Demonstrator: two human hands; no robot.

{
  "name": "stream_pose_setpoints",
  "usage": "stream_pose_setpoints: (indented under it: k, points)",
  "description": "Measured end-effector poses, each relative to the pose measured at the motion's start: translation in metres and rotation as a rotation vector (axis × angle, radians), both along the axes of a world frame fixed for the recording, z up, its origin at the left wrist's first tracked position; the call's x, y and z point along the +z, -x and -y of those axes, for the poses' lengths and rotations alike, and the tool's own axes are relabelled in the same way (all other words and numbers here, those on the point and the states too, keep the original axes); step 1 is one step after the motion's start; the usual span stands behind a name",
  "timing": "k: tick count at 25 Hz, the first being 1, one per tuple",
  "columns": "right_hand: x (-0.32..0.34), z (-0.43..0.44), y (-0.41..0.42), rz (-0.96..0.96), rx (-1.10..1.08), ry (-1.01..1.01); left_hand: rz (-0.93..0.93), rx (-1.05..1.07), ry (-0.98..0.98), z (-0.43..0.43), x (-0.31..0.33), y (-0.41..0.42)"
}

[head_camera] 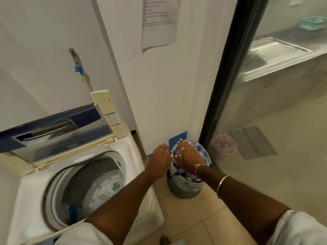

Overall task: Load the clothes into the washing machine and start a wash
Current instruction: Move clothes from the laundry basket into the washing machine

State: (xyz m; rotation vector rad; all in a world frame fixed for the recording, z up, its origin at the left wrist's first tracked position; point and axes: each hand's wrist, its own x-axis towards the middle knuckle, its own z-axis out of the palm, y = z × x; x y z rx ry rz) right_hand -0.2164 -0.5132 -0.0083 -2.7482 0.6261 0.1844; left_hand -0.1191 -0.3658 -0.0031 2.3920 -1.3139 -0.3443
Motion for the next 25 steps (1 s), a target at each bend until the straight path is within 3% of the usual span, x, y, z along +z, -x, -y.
stream_pose_setpoints:
  k: [4, 11, 20, 25]
  points:
    - [-0.025, 0.029, -0.001, -0.057, 0.051, 0.099, -0.059, -0.036, -0.005, 0.035, -0.026, -0.005]
    - [-0.081, 0.097, -0.017, -0.109, -0.026, -0.097, -0.226, 0.094, -0.054, 0.100, -0.086, -0.021]
    - [-0.238, 0.215, -0.046, -0.372, 0.112, -0.232, -0.409, 0.285, -0.184, 0.204, -0.233, -0.034]
    - [-0.330, 0.239, -0.063, -0.478, 0.102, -0.242, -0.526, 0.333, -0.254, 0.226, -0.329, -0.042]
